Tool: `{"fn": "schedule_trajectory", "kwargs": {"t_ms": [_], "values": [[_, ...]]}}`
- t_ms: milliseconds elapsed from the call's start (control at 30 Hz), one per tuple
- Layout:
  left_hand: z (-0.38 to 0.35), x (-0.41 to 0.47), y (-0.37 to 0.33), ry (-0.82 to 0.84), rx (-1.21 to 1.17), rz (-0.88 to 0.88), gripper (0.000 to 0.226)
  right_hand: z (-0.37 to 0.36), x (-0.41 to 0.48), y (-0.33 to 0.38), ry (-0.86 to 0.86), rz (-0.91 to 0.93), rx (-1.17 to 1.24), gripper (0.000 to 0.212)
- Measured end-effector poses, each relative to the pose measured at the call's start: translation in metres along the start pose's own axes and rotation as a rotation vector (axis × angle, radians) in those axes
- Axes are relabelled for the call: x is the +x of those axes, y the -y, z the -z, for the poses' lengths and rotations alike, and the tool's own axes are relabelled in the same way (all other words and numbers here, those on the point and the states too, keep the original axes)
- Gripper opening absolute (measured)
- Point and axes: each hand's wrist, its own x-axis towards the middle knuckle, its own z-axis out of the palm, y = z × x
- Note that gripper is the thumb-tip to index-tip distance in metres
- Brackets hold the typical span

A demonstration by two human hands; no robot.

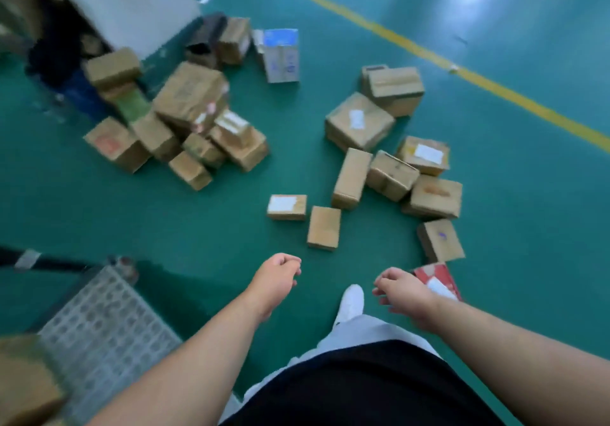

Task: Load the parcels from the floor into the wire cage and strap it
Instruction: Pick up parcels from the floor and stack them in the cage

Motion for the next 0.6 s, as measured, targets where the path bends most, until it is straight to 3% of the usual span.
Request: {"fn": "schedule_trajectory", "kwargs": {"t_ms": [167,267,600], "values": [[-0.091,0.029,-0.081,0.224,0.214,0.003,0.020,0.098,0.031,-0.021,-0.061,-0.031,0.048,0.013],[-0.131,0.044,-0.116,0.265,0.329,-0.035,0.021,0.138,0.043,-0.030,-0.102,-0.055,0.098,0.011],[-0.176,0.092,-0.155,0.412,0.566,0.039,0.024,0.162,0.049,-0.056,-0.183,-0.164,0.321,0.011]]}}
